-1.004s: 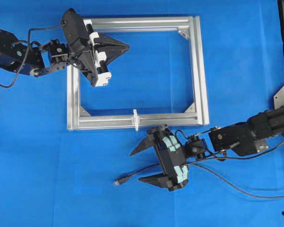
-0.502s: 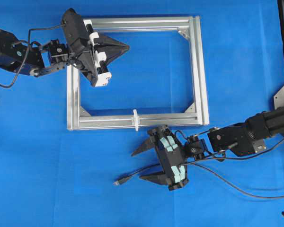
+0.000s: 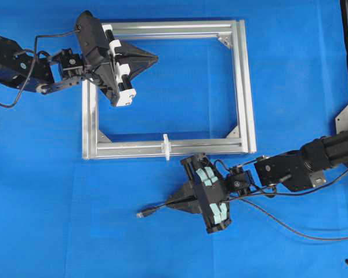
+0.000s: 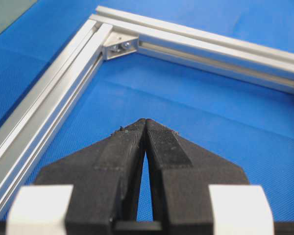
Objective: Insert the wire through the string loop located in the center.
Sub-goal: 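Lift the held cable with the right gripper and swing it toward the frame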
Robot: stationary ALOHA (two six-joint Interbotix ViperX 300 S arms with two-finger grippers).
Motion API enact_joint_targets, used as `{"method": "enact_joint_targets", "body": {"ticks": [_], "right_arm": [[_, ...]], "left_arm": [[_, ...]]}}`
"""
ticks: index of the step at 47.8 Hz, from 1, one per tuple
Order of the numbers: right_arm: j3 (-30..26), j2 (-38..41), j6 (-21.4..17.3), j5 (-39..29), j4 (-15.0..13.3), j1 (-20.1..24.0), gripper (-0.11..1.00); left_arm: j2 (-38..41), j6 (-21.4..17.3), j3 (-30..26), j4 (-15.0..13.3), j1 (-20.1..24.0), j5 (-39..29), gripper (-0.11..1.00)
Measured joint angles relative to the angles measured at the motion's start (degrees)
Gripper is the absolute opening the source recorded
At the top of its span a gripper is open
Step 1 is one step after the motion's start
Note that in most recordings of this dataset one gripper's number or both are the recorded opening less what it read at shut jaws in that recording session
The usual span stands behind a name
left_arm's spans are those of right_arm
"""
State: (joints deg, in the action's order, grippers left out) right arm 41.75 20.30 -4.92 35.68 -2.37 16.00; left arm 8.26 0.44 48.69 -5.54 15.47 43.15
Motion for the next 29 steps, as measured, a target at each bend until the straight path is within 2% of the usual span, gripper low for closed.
{"method": "enact_joint_targets", "body": {"ticks": [9, 16, 29], "right_arm": [[-0.18, 0.0, -0.09, -0.18, 0.0, 0.0, -0.02], [-0.26, -0.7, -0.09, -2.81, 0.09, 0.09, -0.02], [-0.26, -9.14, -0.09, -11.43, 0.0, 0.53, -0.02]], "left_arm": [[0.0, 0.0, 0.26, 0.0, 0.0, 0.0, 0.0], [0.0, 0.0, 0.35, 0.0, 0.0, -0.09, 0.0], [0.0, 0.0, 0.35, 0.0, 0.0, -0.09, 0.0]]}}
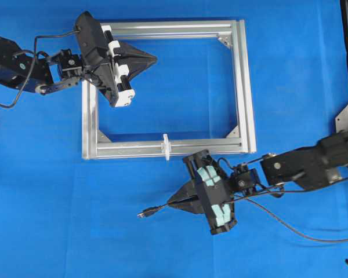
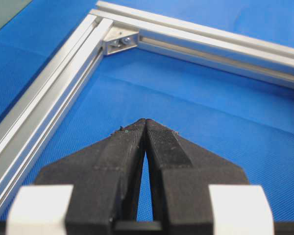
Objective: Insert the wire through the string loop located in the center.
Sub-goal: 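Lift the held cable with the right gripper and swing it toward the frame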
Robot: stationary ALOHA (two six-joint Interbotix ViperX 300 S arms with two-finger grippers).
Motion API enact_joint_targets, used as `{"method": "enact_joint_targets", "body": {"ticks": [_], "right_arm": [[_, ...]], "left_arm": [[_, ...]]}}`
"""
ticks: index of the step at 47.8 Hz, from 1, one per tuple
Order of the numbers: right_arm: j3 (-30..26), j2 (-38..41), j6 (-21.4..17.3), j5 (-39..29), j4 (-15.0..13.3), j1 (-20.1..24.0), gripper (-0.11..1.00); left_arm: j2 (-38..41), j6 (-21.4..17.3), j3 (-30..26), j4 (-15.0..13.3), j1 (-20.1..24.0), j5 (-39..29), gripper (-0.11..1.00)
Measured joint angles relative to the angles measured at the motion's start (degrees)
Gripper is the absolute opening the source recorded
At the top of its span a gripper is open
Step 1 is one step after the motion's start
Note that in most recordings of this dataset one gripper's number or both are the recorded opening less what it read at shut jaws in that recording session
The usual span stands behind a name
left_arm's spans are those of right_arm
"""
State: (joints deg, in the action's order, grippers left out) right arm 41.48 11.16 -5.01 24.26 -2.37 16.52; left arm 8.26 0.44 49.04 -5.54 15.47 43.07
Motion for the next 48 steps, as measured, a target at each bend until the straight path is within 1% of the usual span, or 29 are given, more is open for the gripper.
{"method": "enact_joint_targets", "body": {"ticks": [9, 15, 48], "right_arm": [[0.0, -5.27, 0.0, -5.01, 0.0, 0.18, -0.02], [0.0, -6.15, 0.0, -6.24, 0.0, 0.18, -0.02], [0.0, -6.15, 0.0, -6.33, 0.0, 0.35, -0.02]], "left_arm": [[0.0, 0.0, 0.0, 0.0, 0.0, 0.0, 0.0], [0.0, 0.0, 0.0, 0.09, 0.0, 0.0, 0.0], [0.0, 0.0, 0.0, 0.0, 0.0, -0.09, 0.0]]}}
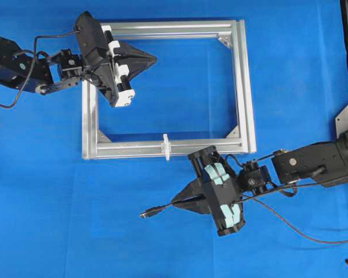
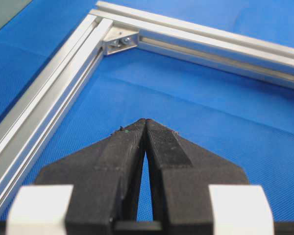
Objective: Insert the wire through the string loop located in the center.
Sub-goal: 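Lift the held cable with the right gripper and swing it toward the frame, then move the right gripper over the frame's bottom rail, plug pointing left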
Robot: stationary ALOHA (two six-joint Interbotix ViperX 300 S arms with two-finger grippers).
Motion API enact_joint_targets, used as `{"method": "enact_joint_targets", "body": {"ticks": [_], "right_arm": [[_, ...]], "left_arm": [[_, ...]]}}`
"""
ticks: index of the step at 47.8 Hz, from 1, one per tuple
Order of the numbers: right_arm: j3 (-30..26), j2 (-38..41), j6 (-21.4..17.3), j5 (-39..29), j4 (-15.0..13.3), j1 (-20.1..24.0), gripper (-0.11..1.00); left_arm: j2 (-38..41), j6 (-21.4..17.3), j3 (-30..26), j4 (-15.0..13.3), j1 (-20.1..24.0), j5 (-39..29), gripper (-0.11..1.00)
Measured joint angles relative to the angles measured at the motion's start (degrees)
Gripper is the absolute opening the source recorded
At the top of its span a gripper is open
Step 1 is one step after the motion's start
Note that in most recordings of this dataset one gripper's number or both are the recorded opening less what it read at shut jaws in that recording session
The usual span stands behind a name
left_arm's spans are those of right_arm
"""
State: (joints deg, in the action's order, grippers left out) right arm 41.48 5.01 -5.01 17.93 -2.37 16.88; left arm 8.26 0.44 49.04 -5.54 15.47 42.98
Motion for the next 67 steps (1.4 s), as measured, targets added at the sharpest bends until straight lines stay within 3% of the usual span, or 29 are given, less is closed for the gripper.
{"method": "enact_joint_targets", "body": {"ticks": [47, 67], "right_arm": [[0.18, -0.18, 0.0, 0.0, 0.09, -0.09, -0.02], [7.65, -6.68, 0.0, 0.0, 0.26, 0.0, -0.02]], "left_arm": [[0.0, 0.0, 0.0, 0.09, 0.0, -0.26, 0.0], [0.0, 0.0, 0.09, 0.09, 0.0, -0.26, 0.0]]}}
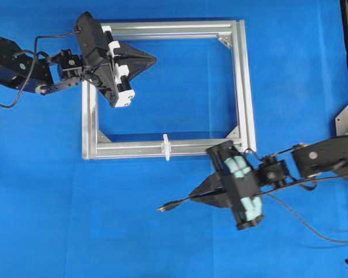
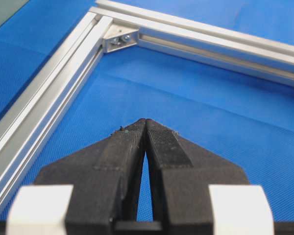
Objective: Insert the wire through the string loop located in the center.
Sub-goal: 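Move the right gripper over the frame's bottom rail, plug pointing left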
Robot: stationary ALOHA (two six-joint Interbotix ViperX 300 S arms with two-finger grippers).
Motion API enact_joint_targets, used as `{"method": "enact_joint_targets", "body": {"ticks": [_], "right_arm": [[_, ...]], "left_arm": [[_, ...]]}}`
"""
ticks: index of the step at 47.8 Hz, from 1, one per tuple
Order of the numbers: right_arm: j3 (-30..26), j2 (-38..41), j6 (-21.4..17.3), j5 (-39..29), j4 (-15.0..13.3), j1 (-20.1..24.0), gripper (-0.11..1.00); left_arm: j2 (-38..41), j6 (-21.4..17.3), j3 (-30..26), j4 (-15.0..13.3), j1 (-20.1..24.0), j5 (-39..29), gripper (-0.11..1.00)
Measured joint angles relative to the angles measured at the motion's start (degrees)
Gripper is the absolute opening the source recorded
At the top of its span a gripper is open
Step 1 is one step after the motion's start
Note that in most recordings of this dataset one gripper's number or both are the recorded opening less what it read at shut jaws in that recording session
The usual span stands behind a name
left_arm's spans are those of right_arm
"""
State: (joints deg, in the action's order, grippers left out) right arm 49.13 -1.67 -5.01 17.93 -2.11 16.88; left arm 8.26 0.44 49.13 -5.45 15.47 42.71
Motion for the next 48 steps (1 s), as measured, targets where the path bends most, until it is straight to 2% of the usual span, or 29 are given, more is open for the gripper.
{"method": "enact_joint_targets", "body": {"ticks": [18, 48], "right_arm": [[9.32, -9.84, 0.0, -0.09, 0.0, -0.09, -0.02], [9.76, -10.46, 0.0, -0.18, 0.09, -1.14, -0.02]], "left_arm": [[0.0, 0.0, -0.09, -0.09, 0.0, 0.0, 0.0], [0.0, 0.0, -0.09, -0.09, 0.0, 0.0, 0.0]]}}
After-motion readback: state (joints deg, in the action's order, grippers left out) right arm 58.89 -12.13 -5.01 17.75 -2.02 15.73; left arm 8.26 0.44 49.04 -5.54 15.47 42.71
